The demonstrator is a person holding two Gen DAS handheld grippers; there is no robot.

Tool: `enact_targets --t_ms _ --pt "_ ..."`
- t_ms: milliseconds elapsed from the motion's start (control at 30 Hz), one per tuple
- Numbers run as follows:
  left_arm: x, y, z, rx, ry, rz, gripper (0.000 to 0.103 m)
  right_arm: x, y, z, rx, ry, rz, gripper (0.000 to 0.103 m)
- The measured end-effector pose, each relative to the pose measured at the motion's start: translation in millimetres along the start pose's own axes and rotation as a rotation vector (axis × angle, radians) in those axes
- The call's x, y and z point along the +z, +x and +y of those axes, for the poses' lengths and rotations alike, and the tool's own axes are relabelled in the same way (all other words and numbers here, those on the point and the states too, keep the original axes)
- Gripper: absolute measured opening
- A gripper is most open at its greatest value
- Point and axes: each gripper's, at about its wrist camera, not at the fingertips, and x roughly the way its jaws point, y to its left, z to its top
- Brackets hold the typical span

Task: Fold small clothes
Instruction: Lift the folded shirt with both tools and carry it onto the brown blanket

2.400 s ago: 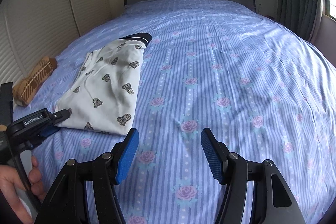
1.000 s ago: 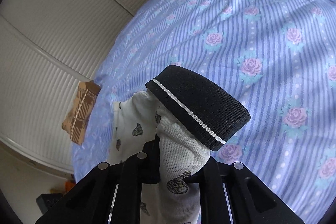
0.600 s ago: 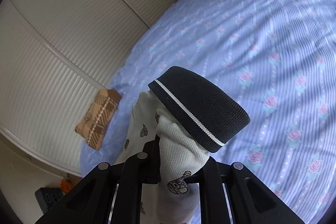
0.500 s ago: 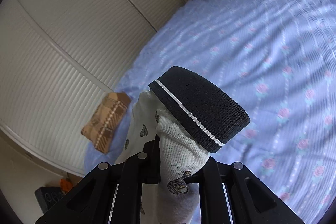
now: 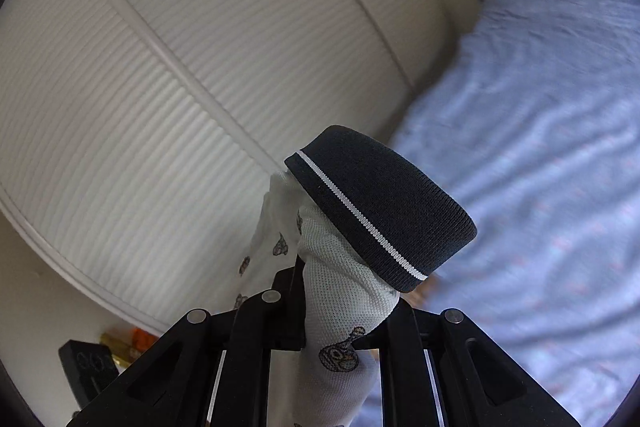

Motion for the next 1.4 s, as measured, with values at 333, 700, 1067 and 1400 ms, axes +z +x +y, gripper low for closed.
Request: enact_targets --t_ms 333,700,1067,1400 --pt "1 110 135 0.101 -0.08 0.248 0.013 -57 152 -65 -0.215 0.096 0.213 0.013" --pt "-13 84 115 0.154 0.102 0.131 0.053 -84 130 -45 -0.335 -0.187 0.155 0.041" --pt "-42 44 63 0.119 0.394 -0.119 0.068 -104 72 4 -0.442 -0.506 -0.194 0.092" --pt "-50 112 73 0.143 0.487 0.04 0.071 -98 124 -9 -0.263 -0.556 0.024 0.096"
